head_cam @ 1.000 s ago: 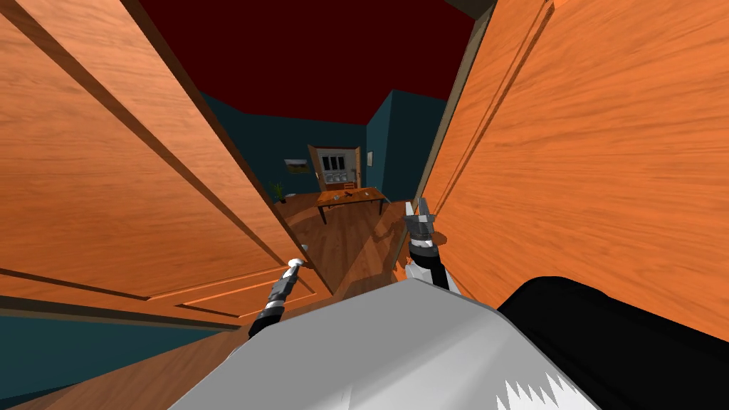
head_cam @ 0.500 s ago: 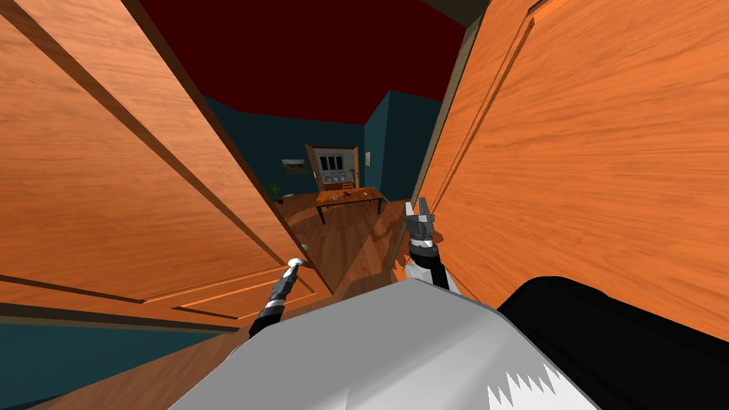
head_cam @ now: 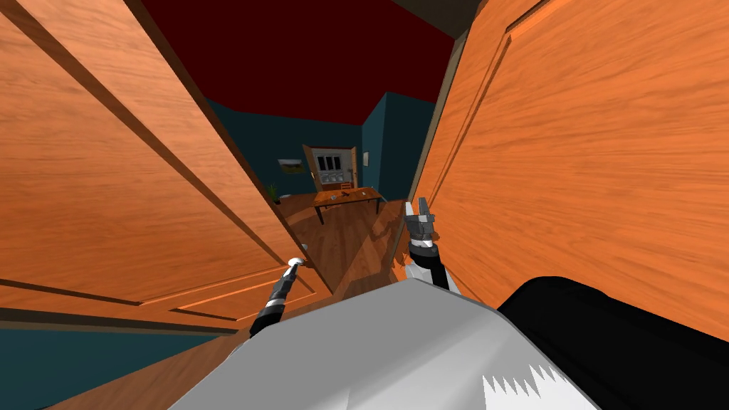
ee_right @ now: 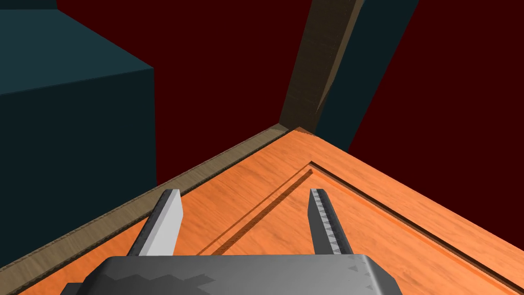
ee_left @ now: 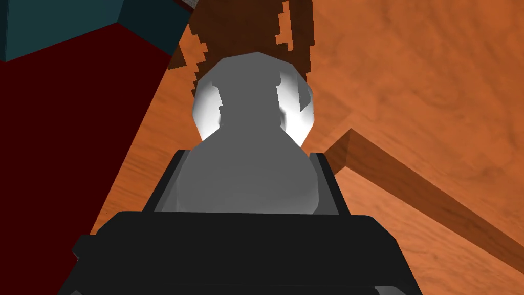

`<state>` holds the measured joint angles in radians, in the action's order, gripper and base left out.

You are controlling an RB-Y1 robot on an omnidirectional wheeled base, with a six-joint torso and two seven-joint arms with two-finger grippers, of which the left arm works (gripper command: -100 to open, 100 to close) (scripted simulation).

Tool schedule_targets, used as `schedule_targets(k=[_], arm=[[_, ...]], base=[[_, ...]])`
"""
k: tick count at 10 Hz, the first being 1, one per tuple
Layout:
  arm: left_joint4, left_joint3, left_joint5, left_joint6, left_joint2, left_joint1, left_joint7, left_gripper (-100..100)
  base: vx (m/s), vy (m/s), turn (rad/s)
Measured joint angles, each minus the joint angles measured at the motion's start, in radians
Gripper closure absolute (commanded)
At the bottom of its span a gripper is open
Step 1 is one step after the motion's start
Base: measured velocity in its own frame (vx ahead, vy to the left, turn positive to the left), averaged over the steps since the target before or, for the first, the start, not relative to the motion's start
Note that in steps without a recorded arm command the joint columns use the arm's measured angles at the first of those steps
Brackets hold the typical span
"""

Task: Pull the door open

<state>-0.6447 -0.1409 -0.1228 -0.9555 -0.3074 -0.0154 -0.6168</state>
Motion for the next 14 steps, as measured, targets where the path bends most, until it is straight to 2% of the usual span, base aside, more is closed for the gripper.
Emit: schedule_targets(k=[14], arm=[[0.008,0.043,0.103,0.013,-0.007,0.014,0.315,100]], base=[[-0.037,0.018,-0.047]])
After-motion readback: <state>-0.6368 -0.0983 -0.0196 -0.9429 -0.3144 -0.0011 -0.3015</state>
